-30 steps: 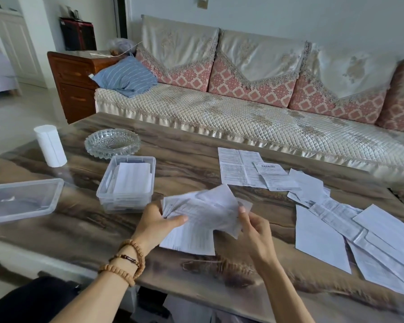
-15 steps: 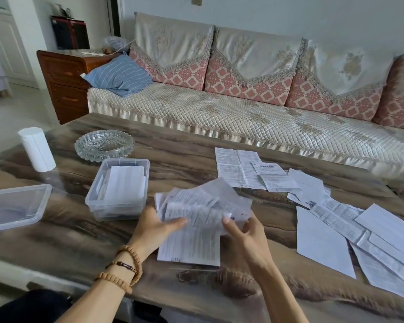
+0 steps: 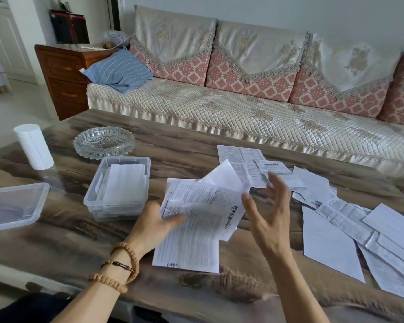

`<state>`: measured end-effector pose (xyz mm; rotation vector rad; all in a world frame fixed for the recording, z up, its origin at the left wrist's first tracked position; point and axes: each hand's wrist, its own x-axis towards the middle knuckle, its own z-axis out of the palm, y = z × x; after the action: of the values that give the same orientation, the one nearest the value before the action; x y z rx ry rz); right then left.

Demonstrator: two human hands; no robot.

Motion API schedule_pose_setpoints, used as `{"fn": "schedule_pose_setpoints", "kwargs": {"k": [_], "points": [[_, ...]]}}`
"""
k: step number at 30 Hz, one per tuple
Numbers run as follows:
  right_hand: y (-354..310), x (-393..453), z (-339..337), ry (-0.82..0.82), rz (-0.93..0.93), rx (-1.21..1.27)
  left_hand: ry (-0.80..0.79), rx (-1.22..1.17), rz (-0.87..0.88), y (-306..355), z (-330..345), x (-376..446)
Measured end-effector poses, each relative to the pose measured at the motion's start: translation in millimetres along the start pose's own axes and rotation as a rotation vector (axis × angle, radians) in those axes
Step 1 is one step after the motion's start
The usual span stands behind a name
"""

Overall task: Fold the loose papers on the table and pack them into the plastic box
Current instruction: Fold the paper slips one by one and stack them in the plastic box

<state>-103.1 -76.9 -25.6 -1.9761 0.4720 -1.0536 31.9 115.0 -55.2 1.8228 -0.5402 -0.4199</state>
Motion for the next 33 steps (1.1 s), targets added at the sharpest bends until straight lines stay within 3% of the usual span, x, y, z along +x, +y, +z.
{"fn": "schedule_pose_setpoints", "kwargs": {"k": [5,7,9,14,16,22,23,25,27,28,30,33], "points": [[-38,46,6,-0.383,-0.471,-0.581,-0.020,0.021,0.025,1,-4,2],[-41,54,13,-0.429,-0.549,-0.682,-0.031,0.000,0.036,1,-5,0],[-33,57,16,-0.401,-0.500,-0.653,-0.039,-0.018,0.039,0,-4,-2],[-6,43,14,-0.225,-0.180,-0.403,-0.015,-0.037,0.013,-9,-1,-4],[3,36,16,-0.231,-0.087,-0.348,-0.014,-0.046,0.001,-12,1,-5],[16,8,8,-0.267,0.387,0.281,-0.019,-0.086,0.032,-17,5,-4],[18,0,9,-0.275,0.390,0.241,-0.017,-0.095,0.033,-17,4,-3],[20,-18,14,-0.123,0.297,-0.083,-0.010,-0.110,0.016,-16,3,-1],[16,-31,20,0.114,0.077,-0.399,0.029,-0.138,-0.014,-16,2,1],[10,-37,25,0.142,-0.025,-0.493,0.045,-0.154,-0.022,-16,3,2],[1,-44,37,-0.032,-0.041,-0.548,0.064,-0.185,-0.036,-17,7,2],[2,-45,50,-0.316,0.323,-0.372,0.064,-0.241,-0.056,-17,13,-5]]}}
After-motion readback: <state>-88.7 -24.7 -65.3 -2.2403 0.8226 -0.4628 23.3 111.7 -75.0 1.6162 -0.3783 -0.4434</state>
